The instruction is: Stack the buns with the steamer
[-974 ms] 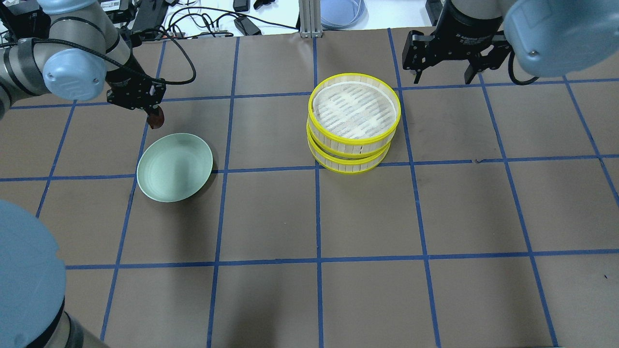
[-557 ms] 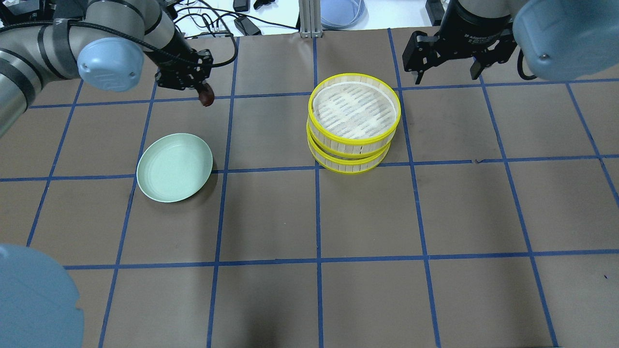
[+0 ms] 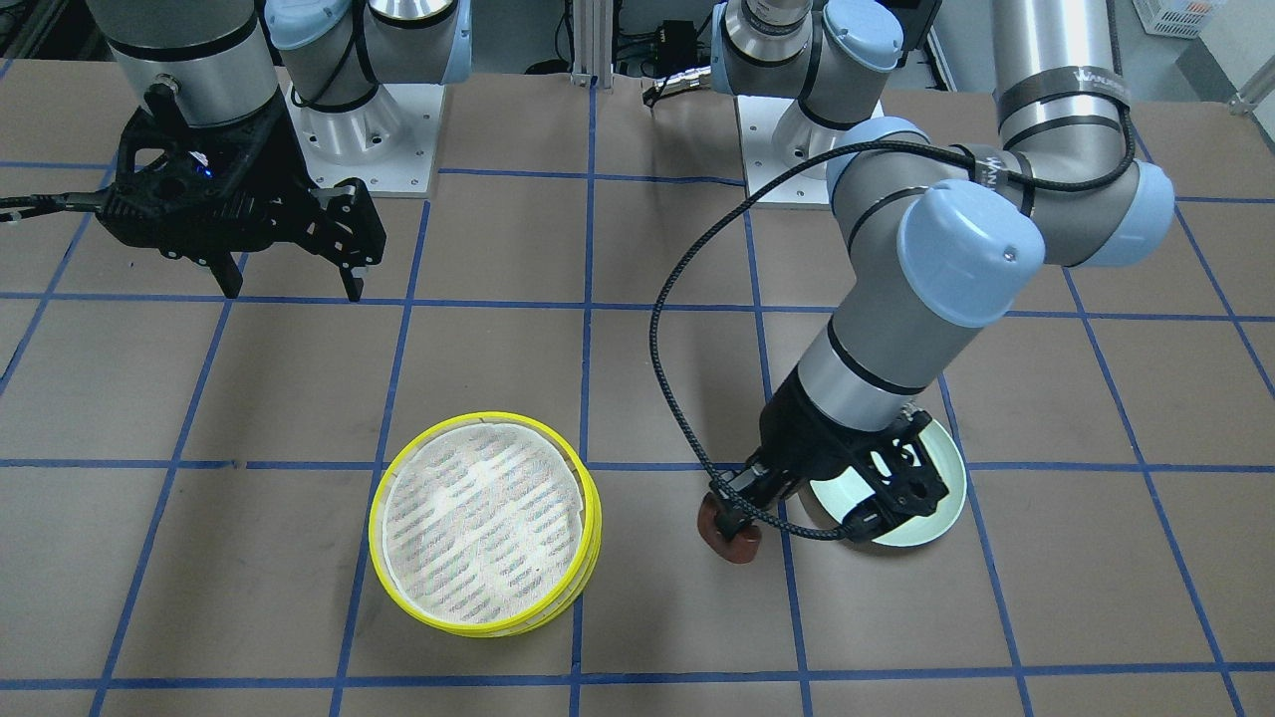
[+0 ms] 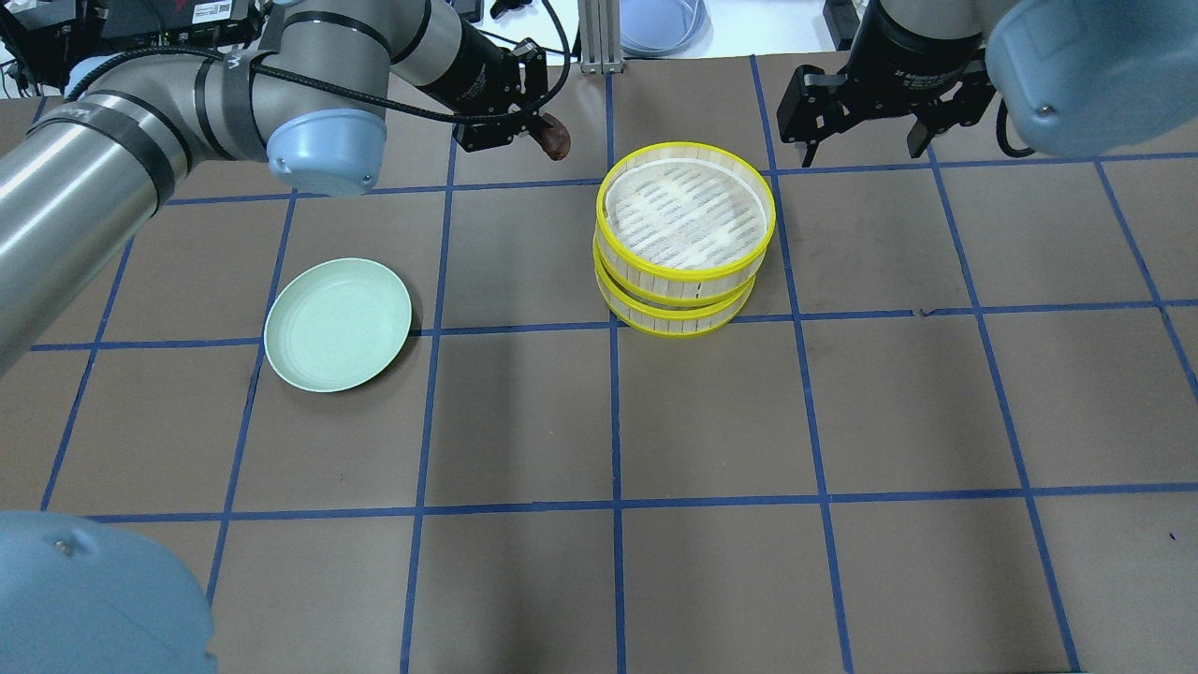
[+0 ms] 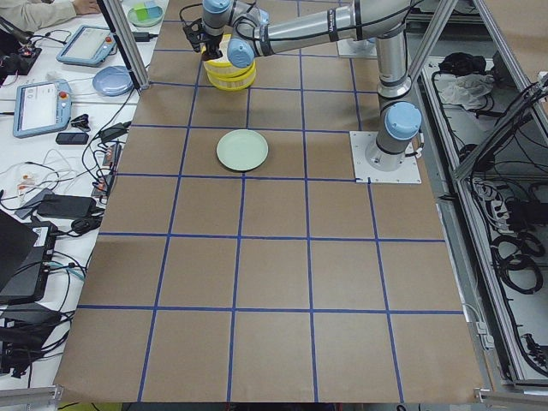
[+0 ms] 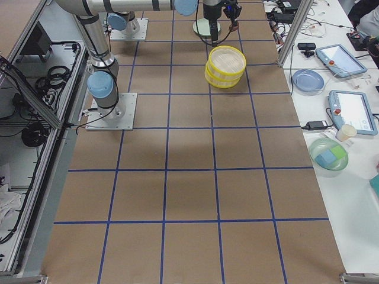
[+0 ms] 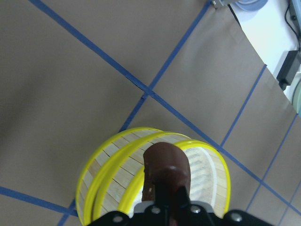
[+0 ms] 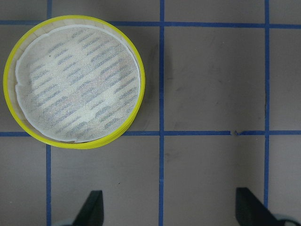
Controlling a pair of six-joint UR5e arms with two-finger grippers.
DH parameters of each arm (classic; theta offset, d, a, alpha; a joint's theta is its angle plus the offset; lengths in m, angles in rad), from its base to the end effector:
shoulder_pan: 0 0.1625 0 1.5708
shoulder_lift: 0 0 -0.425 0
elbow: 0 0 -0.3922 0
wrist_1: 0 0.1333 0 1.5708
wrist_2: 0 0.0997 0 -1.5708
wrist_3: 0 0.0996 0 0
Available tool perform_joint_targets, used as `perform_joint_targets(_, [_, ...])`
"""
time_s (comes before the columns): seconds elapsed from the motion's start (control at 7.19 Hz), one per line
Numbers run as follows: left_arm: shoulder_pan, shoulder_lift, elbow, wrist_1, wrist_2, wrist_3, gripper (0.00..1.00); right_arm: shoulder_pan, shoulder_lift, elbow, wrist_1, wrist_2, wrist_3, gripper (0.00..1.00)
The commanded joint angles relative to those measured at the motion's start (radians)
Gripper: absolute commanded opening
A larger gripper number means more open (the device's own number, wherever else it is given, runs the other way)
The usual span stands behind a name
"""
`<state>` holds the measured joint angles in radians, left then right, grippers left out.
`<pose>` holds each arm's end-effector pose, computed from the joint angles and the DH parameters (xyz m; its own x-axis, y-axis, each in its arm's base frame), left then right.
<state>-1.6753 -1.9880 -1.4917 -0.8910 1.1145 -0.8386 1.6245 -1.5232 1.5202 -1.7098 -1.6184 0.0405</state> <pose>-0.2457 -0.6440 0.3701 -0.6596 -0.5361 0.5267 -0.5868 0.8053 0.0848 0.1566 -0.5175 0.5038 -0.9991 -0.0068 0.0413 -0.0127 0.9896 -0.1433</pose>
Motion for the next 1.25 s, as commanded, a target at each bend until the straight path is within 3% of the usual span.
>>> perform_joint_targets(0.0, [-0.056, -0.047, -0.025, 0.064, -0.048, -0.065, 0.00, 0.000, 0.003, 0.002, -0.007, 0.003, 0.013, 1.00])
perform_joint_targets(0.28, [-0.076, -0.071, -0.038, 0.064, -0.039, -0.127, 0.34, 0.000, 0.006, 0.002, -0.010, 0.002, 0.015, 1.00])
perform_joint_targets(0.56, [-0.096, -0.075, -0.039, 0.066, -0.047, -0.151, 0.77, 0.000, 0.005, 0.002, -0.010, 0.002, 0.015, 1.00])
perform_joint_targets(0.7, [-0.096, -0.074, -0.039, 0.067, -0.047, -0.151, 0.94, 0.000, 0.006, 0.002, -0.013, 0.002, 0.015, 1.00])
perform_joint_targets(1.11, [-0.096, -0.071, -0.039, 0.066, -0.050, -0.148, 0.97, 0.000, 0.006, 0.002, -0.013, 0.002, 0.015, 1.00])
